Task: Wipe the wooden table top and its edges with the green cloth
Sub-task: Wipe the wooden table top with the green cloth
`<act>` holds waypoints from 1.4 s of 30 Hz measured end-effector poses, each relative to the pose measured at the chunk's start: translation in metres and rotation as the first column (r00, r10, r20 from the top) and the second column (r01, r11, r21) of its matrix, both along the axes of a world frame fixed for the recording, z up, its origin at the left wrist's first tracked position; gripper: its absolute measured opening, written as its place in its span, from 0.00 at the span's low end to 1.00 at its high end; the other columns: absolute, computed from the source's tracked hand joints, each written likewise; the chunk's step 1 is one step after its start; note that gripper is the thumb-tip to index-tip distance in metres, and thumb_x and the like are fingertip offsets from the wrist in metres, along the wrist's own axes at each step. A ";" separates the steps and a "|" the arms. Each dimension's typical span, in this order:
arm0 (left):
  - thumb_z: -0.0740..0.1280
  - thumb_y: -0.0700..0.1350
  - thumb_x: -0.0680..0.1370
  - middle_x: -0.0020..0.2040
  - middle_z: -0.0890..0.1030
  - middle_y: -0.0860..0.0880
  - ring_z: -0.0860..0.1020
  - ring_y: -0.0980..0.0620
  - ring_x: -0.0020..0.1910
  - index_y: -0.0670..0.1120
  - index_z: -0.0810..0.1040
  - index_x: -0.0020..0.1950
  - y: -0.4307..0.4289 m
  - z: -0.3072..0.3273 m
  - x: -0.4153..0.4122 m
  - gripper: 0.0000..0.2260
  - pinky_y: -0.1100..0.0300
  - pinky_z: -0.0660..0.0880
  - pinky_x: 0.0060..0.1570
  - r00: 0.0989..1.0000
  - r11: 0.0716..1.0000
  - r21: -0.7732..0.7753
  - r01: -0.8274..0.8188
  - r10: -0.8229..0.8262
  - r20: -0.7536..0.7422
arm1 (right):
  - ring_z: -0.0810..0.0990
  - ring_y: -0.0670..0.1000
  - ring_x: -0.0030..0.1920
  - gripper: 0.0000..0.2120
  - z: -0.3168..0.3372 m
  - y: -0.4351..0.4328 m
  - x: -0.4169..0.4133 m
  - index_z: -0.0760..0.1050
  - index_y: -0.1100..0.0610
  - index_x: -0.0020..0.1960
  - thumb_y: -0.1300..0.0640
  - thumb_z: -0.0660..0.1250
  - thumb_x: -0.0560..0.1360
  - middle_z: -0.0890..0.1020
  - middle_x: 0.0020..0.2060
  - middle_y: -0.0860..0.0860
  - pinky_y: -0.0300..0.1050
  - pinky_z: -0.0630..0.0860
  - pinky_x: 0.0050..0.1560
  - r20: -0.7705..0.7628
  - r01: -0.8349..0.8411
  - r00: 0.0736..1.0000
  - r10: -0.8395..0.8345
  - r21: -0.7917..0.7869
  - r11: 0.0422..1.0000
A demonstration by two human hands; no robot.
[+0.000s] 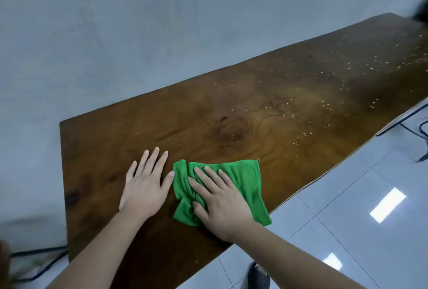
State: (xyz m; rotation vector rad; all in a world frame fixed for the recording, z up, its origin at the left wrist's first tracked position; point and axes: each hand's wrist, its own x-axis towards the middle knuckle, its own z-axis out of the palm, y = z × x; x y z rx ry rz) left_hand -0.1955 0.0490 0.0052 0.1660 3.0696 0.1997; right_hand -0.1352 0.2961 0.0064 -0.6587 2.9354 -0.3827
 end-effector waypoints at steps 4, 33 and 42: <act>0.38 0.70 0.86 0.91 0.41 0.57 0.38 0.54 0.90 0.61 0.44 0.91 0.030 0.001 -0.023 0.34 0.45 0.44 0.89 0.999 0.999 -0.003 0.049 -0.049 0.010 | 0.39 0.46 0.89 0.31 0.001 0.046 -0.016 0.52 0.39 0.89 0.34 0.46 0.88 0.47 0.90 0.42 0.53 0.38 0.88 -0.001 0.060 0.998 -0.060 -0.031 0.998; 0.31 0.76 0.82 0.92 0.45 0.57 0.42 0.53 0.90 0.62 0.48 0.91 0.099 0.000 -0.094 0.40 0.43 0.47 0.89 0.998 0.997 -0.053 0.059 -0.061 -0.030 | 0.41 0.57 0.90 0.39 0.008 0.192 -0.219 0.45 0.43 0.90 0.29 0.35 0.82 0.45 0.90 0.49 0.62 0.41 0.88 0.009 0.565 0.824 -0.567 0.059 0.823; 0.33 0.76 0.83 0.92 0.46 0.58 0.41 0.56 0.90 0.60 0.52 0.91 0.097 -0.003 -0.093 0.40 0.44 0.48 0.89 0.998 0.998 -0.052 0.044 -0.046 -0.033 | 0.42 0.57 0.90 0.35 0.003 0.055 -0.229 0.50 0.45 0.90 0.35 0.40 0.85 0.49 0.90 0.50 0.62 0.40 0.88 0.005 0.205 0.979 -0.205 0.028 0.978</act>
